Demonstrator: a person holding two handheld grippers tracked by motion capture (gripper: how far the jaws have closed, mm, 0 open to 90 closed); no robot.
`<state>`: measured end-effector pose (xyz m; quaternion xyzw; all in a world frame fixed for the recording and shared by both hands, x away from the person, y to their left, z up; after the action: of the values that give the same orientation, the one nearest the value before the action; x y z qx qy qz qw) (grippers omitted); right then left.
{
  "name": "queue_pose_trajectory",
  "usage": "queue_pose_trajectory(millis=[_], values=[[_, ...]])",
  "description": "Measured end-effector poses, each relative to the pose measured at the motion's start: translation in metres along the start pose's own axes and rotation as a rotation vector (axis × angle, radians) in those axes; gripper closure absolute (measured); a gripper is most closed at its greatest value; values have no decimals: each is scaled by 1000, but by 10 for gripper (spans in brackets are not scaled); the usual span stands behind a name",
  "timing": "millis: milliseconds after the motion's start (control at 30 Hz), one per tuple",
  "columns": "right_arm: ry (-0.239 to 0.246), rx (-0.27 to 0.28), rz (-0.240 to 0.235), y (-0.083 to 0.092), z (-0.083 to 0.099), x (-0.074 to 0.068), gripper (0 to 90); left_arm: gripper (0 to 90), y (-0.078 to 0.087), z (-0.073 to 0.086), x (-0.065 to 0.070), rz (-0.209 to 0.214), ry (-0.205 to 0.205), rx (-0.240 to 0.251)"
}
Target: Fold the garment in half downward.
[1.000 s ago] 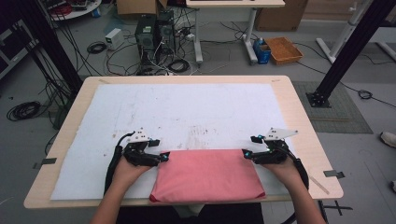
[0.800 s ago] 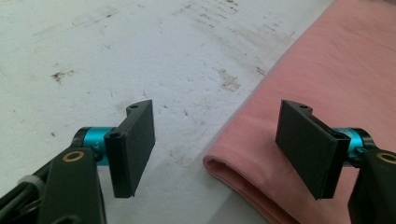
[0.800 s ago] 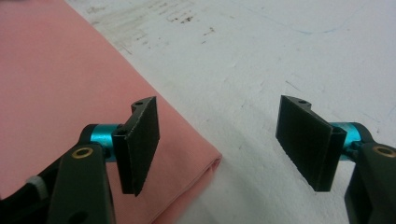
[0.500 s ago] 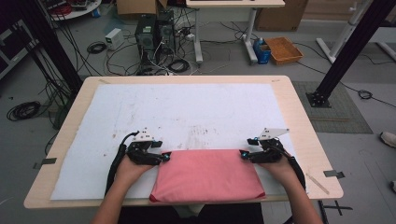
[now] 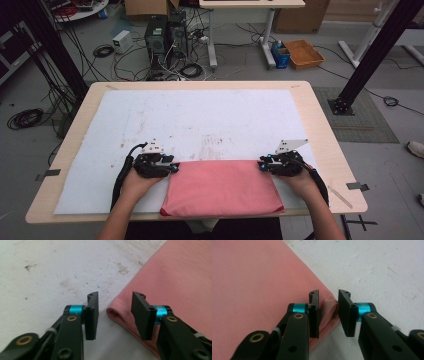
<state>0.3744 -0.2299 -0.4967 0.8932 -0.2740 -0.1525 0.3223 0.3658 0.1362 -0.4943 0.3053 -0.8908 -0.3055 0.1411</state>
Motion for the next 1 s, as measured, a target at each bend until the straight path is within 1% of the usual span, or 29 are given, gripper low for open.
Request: queue_pose_trajectory(millis=[67,167,200,300,333,467,600,700,733,833,1000], values=[[-3,1,-1,1,1,0,793,645,1,1,0,1,-3,-1],[3,5,-2,2,1,0,829,706,3,2,2,15,-14,-3],[7,6,-1,3,1,0,834,742,4,3,3,21,-17,-3],[18,8,1,3,1,-1,847,810,4,3,7,38,-29,-3],[21,5,3,4,1,-1,849,819,4,3,7,39,-35,-4],[28,12,8,5,0,-2,857,838,5,1,8,41,-42,3],[43,28,20,8,-4,-1,861,843,7,-3,7,40,-54,12],[48,30,27,10,-7,0,862,843,7,-7,6,38,-59,19],[48,32,30,10,-8,1,862,843,7,-8,5,34,-63,18],[42,32,42,11,-11,5,862,844,6,-13,1,21,-55,41],[38,25,61,10,-17,13,862,843,2,-21,-8,-2,-62,43]])
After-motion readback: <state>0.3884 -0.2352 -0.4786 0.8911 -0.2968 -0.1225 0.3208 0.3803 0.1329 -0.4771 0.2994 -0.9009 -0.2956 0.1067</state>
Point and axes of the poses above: each handheld gripper's, and its own axes: y roughly backward along the jaws, z roughly out of its underside, x roughly to its right, the point moved 7 cm from there along -y, roughly forward along the jaws, and after that the axes turned 3 degrees about -y, right-handed, at the moved point
